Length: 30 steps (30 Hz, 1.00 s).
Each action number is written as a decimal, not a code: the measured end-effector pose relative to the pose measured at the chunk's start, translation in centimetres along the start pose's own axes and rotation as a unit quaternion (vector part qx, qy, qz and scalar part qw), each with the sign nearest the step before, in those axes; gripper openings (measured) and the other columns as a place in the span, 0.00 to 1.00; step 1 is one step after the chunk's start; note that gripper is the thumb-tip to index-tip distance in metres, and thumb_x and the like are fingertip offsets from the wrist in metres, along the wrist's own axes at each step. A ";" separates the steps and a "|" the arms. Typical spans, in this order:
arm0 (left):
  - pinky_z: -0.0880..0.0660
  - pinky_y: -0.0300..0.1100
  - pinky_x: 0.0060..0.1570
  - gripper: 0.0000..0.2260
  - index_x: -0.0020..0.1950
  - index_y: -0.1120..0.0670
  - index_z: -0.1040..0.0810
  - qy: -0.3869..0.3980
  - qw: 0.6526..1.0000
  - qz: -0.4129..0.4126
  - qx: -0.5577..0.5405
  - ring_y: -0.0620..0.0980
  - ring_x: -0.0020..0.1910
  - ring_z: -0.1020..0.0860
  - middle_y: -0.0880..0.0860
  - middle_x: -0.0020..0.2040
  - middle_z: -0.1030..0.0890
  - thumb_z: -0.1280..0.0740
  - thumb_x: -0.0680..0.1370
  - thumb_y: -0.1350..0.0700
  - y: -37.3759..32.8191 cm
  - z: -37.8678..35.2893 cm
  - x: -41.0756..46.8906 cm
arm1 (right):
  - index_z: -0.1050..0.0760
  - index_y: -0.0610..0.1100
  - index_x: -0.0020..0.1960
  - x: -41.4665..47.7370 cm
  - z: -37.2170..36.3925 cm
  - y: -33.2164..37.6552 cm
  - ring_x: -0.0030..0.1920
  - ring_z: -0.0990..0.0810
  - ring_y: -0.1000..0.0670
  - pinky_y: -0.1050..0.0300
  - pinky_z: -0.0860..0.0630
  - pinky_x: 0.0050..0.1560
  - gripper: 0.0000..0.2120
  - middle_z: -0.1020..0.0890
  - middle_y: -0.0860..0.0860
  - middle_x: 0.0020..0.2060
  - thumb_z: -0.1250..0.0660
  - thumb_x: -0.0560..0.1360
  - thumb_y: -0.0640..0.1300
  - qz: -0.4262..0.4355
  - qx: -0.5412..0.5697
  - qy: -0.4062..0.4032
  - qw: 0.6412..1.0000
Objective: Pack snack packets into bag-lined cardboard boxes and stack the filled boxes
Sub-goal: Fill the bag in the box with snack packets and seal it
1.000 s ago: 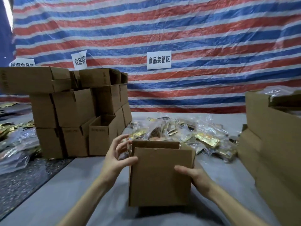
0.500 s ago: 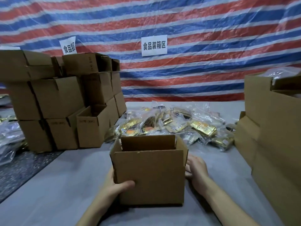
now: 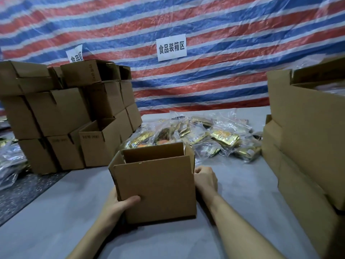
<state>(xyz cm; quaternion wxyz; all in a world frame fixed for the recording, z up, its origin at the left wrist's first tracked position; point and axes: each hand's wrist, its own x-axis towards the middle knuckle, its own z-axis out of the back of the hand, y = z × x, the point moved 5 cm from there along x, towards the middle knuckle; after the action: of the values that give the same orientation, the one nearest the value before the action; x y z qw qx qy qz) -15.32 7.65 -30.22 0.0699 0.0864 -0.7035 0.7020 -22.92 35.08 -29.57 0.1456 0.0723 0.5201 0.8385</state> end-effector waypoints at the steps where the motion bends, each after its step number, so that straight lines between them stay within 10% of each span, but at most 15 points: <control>1: 0.17 0.40 0.42 0.40 0.62 0.50 0.23 -0.002 1.000 0.000 -0.001 0.52 0.52 0.15 0.50 0.55 0.14 0.17 0.53 0.43 0.1 0.0 0.0 | 0.22 0.44 0.36 0.2 0.0 0.0 0.35 0.19 0.49 0.59 0.27 0.34 0.05 0.17 0.52 0.32 0.32 0.69 0.45 -0.002 0.015 0.004 1.000; 7: 0.16 0.45 0.42 0.43 0.64 0.49 0.23 0.007 1.000 -0.011 -0.001 0.56 0.53 0.15 0.53 0.57 0.14 0.14 0.52 0.41 0.7 0.2 0.4 | 0.21 0.53 0.42 1.8 -0.3 0.5 0.45 0.19 0.43 0.55 0.28 0.43 0.05 0.17 0.48 0.43 0.32 0.72 0.44 0.004 -0.003 -0.009 1.000; 11: 0.17 0.43 0.40 0.29 0.64 0.49 0.24 0.008 1.000 -0.020 -0.010 0.53 0.51 0.15 0.50 0.55 0.14 0.21 0.63 0.51 0.7 0.2 0.6 | 0.28 0.44 0.29 1.7 -0.8 -0.2 0.33 0.22 0.46 0.59 0.30 0.29 0.12 0.20 0.50 0.29 0.33 0.70 0.42 0.046 -0.010 -0.015 0.999; 15: 0.17 0.41 0.42 0.31 0.64 0.53 0.23 0.018 0.999 -0.032 -0.009 0.54 0.53 0.15 0.51 0.56 0.14 0.21 0.63 0.50 0.5 0.2 0.5 | 0.25 0.39 0.37 0.6 0.8 -0.2 0.36 0.22 0.45 0.45 0.20 0.43 0.07 0.20 0.46 0.33 0.36 0.73 0.40 0.057 0.225 -0.043 0.972; 19: 0.17 0.43 0.44 0.33 0.63 0.54 0.22 0.023 0.999 -0.039 -0.021 0.56 0.54 0.15 0.54 0.56 0.14 0.20 0.61 0.48 0.4 0.2 0.3 | 0.32 0.45 0.33 1.3 2.4 -1.5 0.28 0.35 0.49 0.59 0.38 0.28 0.12 0.31 0.50 0.26 0.37 0.73 0.37 -0.056 0.397 -0.048 0.915; 25: 0.18 0.42 0.45 0.46 0.64 0.55 0.22 0.019 0.999 -0.046 -0.019 0.54 0.53 0.15 0.54 0.56 0.14 0.16 0.51 0.36 -0.5 0.2 0.0 | 0.21 0.45 0.39 1.6 2.2 -1.9 0.37 0.26 0.48 0.56 0.33 0.35 0.06 0.21 0.47 0.36 0.29 0.73 0.36 -0.061 0.265 0.097 0.957; 30: 0.18 0.42 0.46 0.40 0.63 0.54 0.21 0.028 0.998 -0.042 -0.028 0.54 0.54 0.15 0.53 0.56 0.14 0.17 0.55 0.40 -0.5 0.3 0.1 | 0.16 0.42 0.50 1.2 4.5 -0.4 0.38 0.14 0.52 0.63 0.21 0.37 0.06 0.13 0.49 0.35 0.25 0.74 0.35 0.011 0.427 -0.099 0.899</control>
<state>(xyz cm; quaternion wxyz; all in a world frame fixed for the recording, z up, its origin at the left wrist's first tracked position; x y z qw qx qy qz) -15.25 7.36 -29.71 0.1213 0.0937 -0.7166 0.6805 -22.78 39.43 -27.98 0.1419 0.2159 0.8104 0.5259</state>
